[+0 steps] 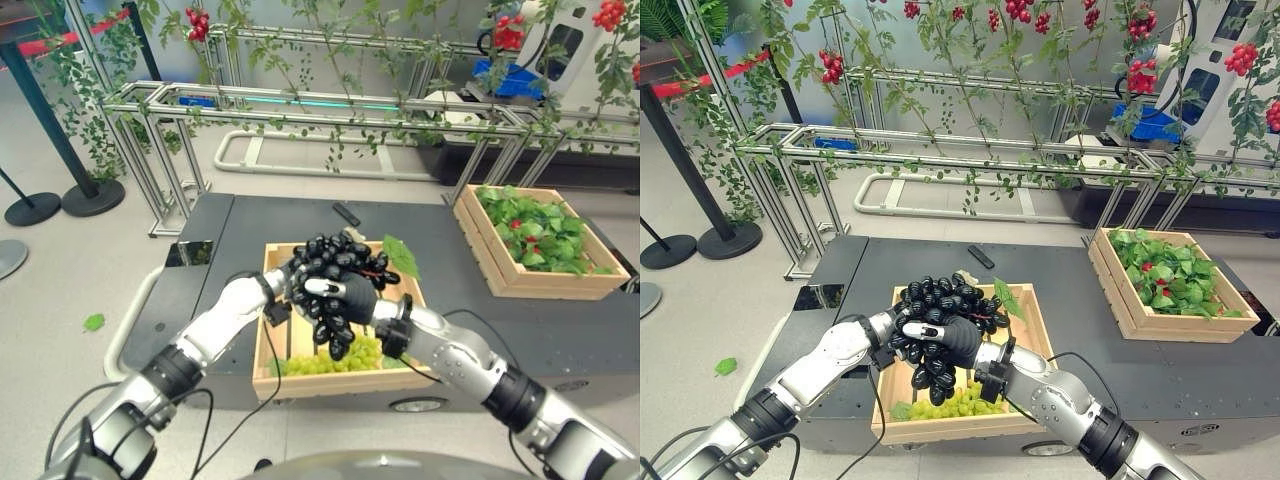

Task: Pick up the fruits from the basket on one side to the basket on the other side

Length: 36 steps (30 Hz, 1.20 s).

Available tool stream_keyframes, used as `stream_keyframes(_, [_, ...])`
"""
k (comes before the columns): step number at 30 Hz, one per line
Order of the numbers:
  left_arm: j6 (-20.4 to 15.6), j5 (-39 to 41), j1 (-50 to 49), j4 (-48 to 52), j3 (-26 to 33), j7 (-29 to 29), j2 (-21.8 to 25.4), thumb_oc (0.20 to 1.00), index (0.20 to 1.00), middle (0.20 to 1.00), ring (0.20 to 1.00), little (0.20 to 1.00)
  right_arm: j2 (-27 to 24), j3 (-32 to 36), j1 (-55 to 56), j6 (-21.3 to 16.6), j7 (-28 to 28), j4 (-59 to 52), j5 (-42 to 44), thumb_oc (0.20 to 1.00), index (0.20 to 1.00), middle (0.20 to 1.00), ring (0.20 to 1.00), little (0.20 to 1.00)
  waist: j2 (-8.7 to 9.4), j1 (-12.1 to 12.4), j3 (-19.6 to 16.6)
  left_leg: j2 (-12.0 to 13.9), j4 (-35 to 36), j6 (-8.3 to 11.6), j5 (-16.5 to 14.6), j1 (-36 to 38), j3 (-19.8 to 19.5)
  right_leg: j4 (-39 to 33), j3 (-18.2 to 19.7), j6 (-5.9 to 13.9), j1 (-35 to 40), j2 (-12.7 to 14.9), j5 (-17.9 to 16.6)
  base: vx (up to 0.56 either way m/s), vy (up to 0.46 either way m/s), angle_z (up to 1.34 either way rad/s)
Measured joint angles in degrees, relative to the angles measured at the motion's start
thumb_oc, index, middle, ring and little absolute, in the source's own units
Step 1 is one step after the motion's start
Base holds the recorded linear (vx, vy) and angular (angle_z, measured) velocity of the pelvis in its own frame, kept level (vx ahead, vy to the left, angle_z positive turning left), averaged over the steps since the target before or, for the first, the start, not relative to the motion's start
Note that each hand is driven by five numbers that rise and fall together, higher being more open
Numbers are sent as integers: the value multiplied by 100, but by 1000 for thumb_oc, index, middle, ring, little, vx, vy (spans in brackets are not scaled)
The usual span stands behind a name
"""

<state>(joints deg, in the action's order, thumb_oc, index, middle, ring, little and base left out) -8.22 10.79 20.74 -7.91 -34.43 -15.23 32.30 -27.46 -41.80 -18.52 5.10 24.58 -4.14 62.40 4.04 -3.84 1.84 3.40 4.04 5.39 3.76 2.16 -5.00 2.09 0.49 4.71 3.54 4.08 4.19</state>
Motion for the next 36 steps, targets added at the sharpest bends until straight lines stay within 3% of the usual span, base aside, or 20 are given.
stream_keyframes(8, [-69, 1, -414, 2, 319, 132, -258, 200, 200, 200, 200, 200, -2, 3, 4, 26, -10, 1, -52, 200, 200, 200, 200, 200, -10, 9, 9, 4, 14, 0, 0, -6, 0, -7, -3, 7, -7, -1, 4, 0, 0, 0])
stream_keyframes(9, [-103, 2, -524, 3, 446, 161, -320, 200, 200, 200, 200, 200, 0, 19, 4, 25, -12, -1, -105, 366, 366, 366, 366, 366, -16, 8, 14, 3, 17, 0, 0, -6, 1, -10, -3, 13, -10, -1, 8, 0, 0, 0])
stream_keyframes(10, [-111, 3, -559, 3, 478, 189, -333, 200, 200, 200, 200, 200, -3, 34, 5, 25, -14, -1, -119, 944, 944, 944, 944, 944, -16, 10, 15, 3, 17, 0, 0, -8, 1, -10, -3, 13, -9, -1, 9, 0, 0, 0])
stream_keyframes(11, [-113, 4, -657, 2, 616, 204, -394, 200, 200, 200, 200, 200, -5, 66, 5, 25, -15, -1, -160, 1000, 1000, 1000, 1000, 1000, -17, 9, 16, 4, 20, 0, 0, -9, 1, -13, -3, 15, -10, -2, 10, 0, 0, 0])
stream_keyframes(23, [-113, 633, -827, 14, 1140, 785, -776, 200, 200, 200, 200, 200, -114, 613, 67, -95, -171, -94, -812, 1000, 1000, 1000, 1000, 1000, -32, 13, 92, 4, 40, -1, -1, -19, -3, -47, -17, 17, -6, 0, 11, 0, 0, 0])
stream_keyframes(27, [-242, 652, -1088, -129, 1671, 883, -889, 200, 200, 200, 200, 200, -643, 944, 160, -161, -229, -146, -1373, 1000, 1000, 1000, 1000, 1000, 0, 10, 160, 2, 48, 0, 0, -19, -7, -57, -23, 18, 1, -1, 11, 0, 0, 0])
stream_keyframes(29, [-246, 822, -1282, -130, 1884, 976, -947, 200, 200, 200, 200, 200, -743, 1251, 337, -231, -313, -124, -1505, 1000, 1000, 1000, 1000, 1000, 4, 15, 204, 1, 52, 0, 0, -22, -12, -101, -35, 10, 18, 1, 5, 0, 0, 0])
stream_keyframes(36, [-254, 864, -1348, -124, 1995, 1040, -986, 200, 200, 200, 200, 200, -817, 1363, 412, -235, -334, -124, -1689, 1000, 1000, 1000, 1000, 1000, 18, 16, 224, -4, 58, 0, -1, -41, -48, -121, -88, 1, 26, 4, -1, -4, 2, 3])
